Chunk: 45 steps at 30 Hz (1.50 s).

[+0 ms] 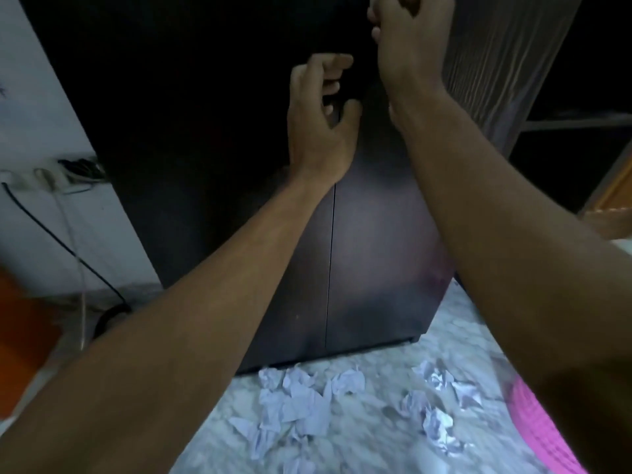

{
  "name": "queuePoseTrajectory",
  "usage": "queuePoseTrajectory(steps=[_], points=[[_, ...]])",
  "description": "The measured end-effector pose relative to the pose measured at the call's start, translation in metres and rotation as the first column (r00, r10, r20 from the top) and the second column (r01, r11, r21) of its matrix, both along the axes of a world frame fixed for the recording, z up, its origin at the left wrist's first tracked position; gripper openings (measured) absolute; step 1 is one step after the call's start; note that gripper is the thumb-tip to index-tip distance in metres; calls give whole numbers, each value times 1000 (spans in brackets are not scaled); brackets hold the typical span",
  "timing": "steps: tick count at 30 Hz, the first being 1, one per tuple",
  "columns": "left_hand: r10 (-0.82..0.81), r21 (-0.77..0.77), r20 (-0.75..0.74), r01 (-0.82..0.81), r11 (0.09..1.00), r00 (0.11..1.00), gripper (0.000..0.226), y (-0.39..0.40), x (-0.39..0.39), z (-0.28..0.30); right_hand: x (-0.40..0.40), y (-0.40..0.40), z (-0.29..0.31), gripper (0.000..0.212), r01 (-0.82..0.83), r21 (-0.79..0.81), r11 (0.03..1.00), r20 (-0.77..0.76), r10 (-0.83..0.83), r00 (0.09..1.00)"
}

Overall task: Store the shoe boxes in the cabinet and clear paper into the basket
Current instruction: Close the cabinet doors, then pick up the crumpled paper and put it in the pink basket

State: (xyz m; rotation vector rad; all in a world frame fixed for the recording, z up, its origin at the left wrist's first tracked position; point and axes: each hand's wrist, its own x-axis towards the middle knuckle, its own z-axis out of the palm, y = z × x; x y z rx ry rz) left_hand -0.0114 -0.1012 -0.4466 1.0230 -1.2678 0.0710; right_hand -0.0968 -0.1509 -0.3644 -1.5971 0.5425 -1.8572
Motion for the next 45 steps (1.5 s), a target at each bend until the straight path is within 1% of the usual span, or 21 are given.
queuePoseTrajectory(steps=[1, 3, 7, 10, 12, 14, 16, 17, 19, 21, 24, 26, 28, 30, 31, 33, 34, 35, 37, 41, 45], points=[[4, 18, 8, -4, 1000, 1000, 38, 3, 0, -21, -2, 1, -24, 2, 47, -58, 997, -45, -50, 998], [10, 51, 20, -11, 999, 1000, 33, 8, -1, -67, -11, 3, -81, 12, 71, -114, 991, -160, -88, 983], [22, 178, -11, -20, 984, 1000, 28, 17, -7, -162, -44, 8, -207, 15, 84, -37, 996, -421, -92, 902], [39, 311, -36, -26, 950, 999, 30, 25, -11, -237, -72, 7, -297, 15, 128, 36, 991, -514, -92, 853], [42, 431, -42, -20, 902, 998, 30, 28, -22, -299, -101, 7, -365, 14, 179, 87, 980, -586, -95, 805], [48, 545, -31, -24, 838, 998, 30, 38, -33, -359, -131, 13, -428, 13, 204, 174, 963, -668, -36, 743], [57, 637, -9, -38, 770, 998, 29, 51, -39, -415, -158, 20, -483, 18, 234, 243, 941, -747, 28, 665], [65, 675, 15, -58, 736, 998, 27, 57, -42, -444, -172, 20, -511, 24, 257, 255, 932, -787, 45, 616], [95, 744, 124, -156, 650, 988, 28, 71, -41, -492, -194, 22, -557, 42, 313, 260, 914, -856, 67, 513], [131, 784, 265, -292, 548, 955, 42, 84, -37, -529, -214, 21, -594, 64, 397, 263, 879, -896, 70, 438], [195, 751, 470, -506, 424, 861, 65, 95, -23, -569, -244, 8, -628, 90, 530, 226, 817, -940, 40, 339], [168, 777, 527, -553, 302, 833, 82, 96, -13, -590, -265, -7, -637, 105, 610, 252, 751, -948, 65, 311], [124, 809, 545, -559, 181, 829, 103, 90, -4, -607, -282, -25, -645, 117, 653, 361, 666, -931, 213, 298], [95, 814, 559, -567, 128, 824, 114, 82, 1, -615, -292, -34, -655, 127, 656, 472, 589, -879, 375, 295], [78, 820, 555, -561, 114, 828, 116, 79, 2, -615, -292, -32, -659, 130, 651, 493, 578, -863, 423, 278], [31, 834, 544, -544, 95, 839, 118, 70, -1, -621, -286, -31, -676, 134, 632, 485, 604, -856, 477, 200], [-7, 829, 554, -551, 92, 833, 117, 67, -5, -623, -281, -29, -684, 133, 616, 452, 646, -869, 473, 142], [-52, 822, 568, -562, 93, 821, 116, 66, -10, -628, -276, -27, -691, 131, 596, 411, 690, -889, 449, 93], [-107, 813, 582, -571, 114, 807, 111, 67, -19, -637, -262, -23, -705, 121, 559, 336, 758, -926, 373, 51], [-43, 798, 584, -565, 209, 810, 98, 69, -29, -645, -234, 2, -731, 80, 507, 122, 853, -992, 111, 53], [11, 684, 655, -598, 418, 756, 74, 72, -29, -654, -221, 14, -739, 42, 450, -69, 890, -986, -129, 103]])
